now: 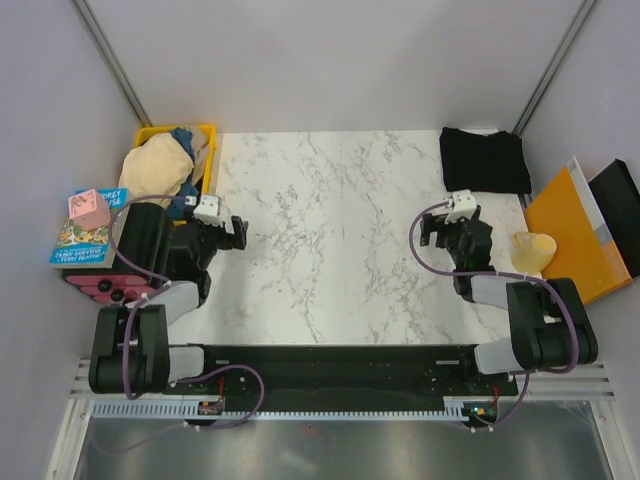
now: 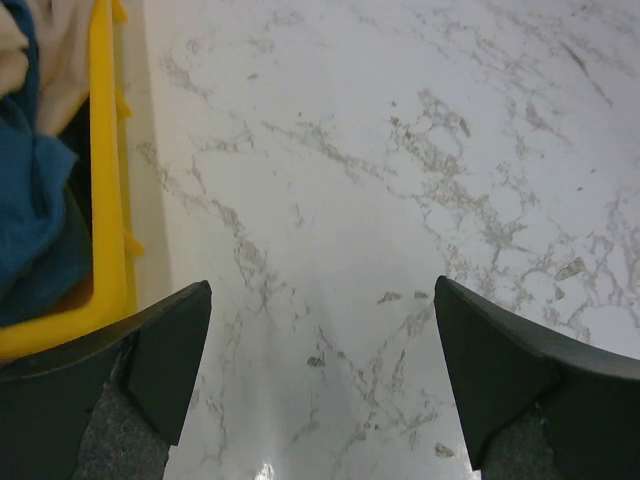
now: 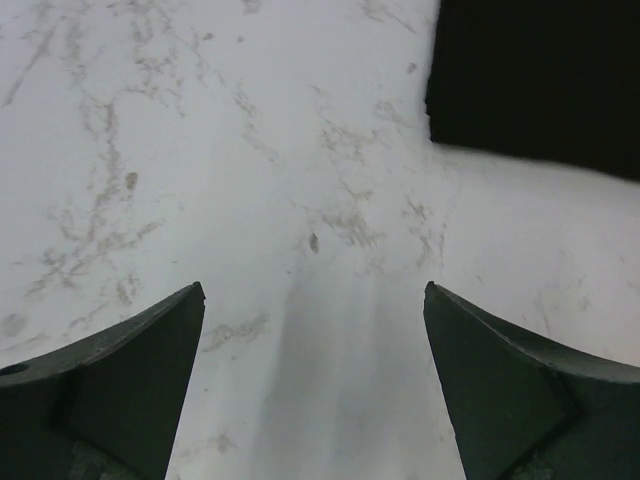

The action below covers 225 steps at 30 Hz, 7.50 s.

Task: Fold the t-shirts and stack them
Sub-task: Grab the tshirt from the pile, then move the tshirt to the center of the board, then flatten the tshirt out

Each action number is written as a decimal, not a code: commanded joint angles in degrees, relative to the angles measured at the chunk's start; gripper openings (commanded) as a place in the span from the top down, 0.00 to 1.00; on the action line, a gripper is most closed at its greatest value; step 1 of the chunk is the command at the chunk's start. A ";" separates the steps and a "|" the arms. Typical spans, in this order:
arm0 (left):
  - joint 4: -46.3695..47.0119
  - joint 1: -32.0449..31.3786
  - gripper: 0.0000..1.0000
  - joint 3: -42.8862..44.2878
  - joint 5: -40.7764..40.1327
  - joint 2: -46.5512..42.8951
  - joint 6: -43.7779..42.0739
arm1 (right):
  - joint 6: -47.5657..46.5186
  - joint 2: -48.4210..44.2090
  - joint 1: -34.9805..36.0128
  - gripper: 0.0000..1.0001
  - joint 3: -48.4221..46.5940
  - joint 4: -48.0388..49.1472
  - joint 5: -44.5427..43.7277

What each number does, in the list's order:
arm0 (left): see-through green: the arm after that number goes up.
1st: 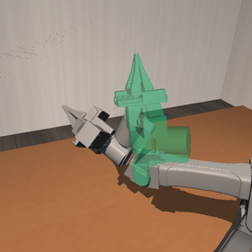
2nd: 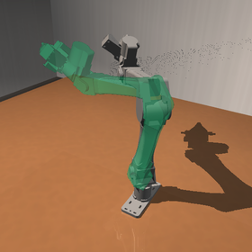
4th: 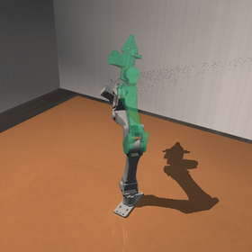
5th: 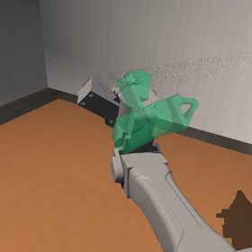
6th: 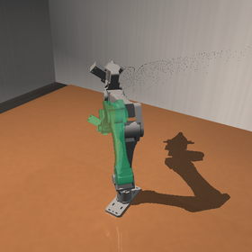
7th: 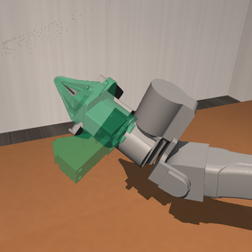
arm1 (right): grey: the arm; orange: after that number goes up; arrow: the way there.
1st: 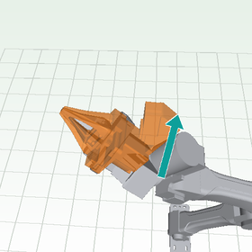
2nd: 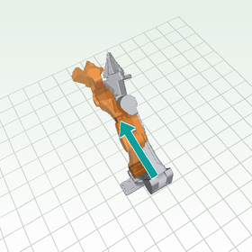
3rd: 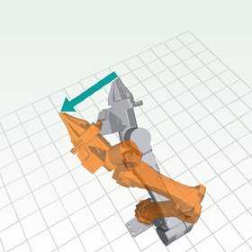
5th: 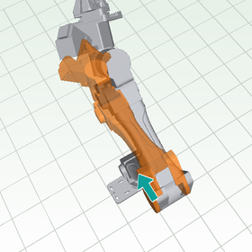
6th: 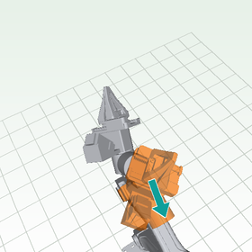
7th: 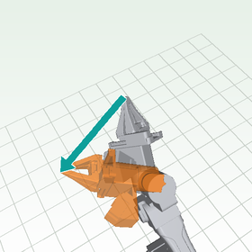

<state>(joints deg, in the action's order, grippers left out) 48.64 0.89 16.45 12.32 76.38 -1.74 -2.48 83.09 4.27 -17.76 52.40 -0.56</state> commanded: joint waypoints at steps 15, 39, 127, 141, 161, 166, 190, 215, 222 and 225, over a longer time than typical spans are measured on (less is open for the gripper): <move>-86.34 0.08 0.00 79.85 -9.96 19.13 -55.19 | -19.14 19.80 0.39 0.02 -78.52 -101.17 13.75; -90.21 4.92 0.01 108.98 -30.78 52.29 -64.98 | -24.24 37.05 -0.14 0.02 -101.95 -109.09 17.78; -46.80 -16.27 0.00 49.48 -28.57 10.98 -45.29 | -26.70 25.01 20.24 0.13 -89.54 -89.93 21.83; -50.23 -4.76 0.01 46.14 -29.47 9.14 -30.26 | -27.67 44.52 33.60 0.12 -108.10 -87.12 23.23; -51.10 -4.40 0.05 39.98 -21.99 4.57 -30.26 | -28.71 53.15 38.09 1.00 -109.24 -78.77 8.13; -50.32 -4.40 0.06 38.75 -20.58 5.18 -28.85 | -34.77 45.52 39.58 1.00 -109.42 -72.99 4.61; -49.96 -4.84 0.15 45.69 -19.18 9.14 -21.38 | -72.48 28.19 34.94 1.00 -90.92 -14.35 -29.92; -77.28 -8.35 0.05 64.83 29.16 19.48 -36.14 | -54.22 1.82 24.82 0.35 -51.67 -58.28 -41.10; -79.75 -13.70 0.00 75.30 31.55 29.59 -43.59 | -51.58 2.07 19.48 0.31 -56.24 -54.25 -49.35; -80.81 -16.78 0.00 81.71 29.26 34.69 -47.99 | -50.96 2.17 15.09 0.27 -56.60 -55.90 -54.54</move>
<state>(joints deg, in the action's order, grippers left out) -29.21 -11.46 90.67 39.99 105.97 -40.66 -56.23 87.07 24.75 -70.83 -3.92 -45.54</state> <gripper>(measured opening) 0.993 0.717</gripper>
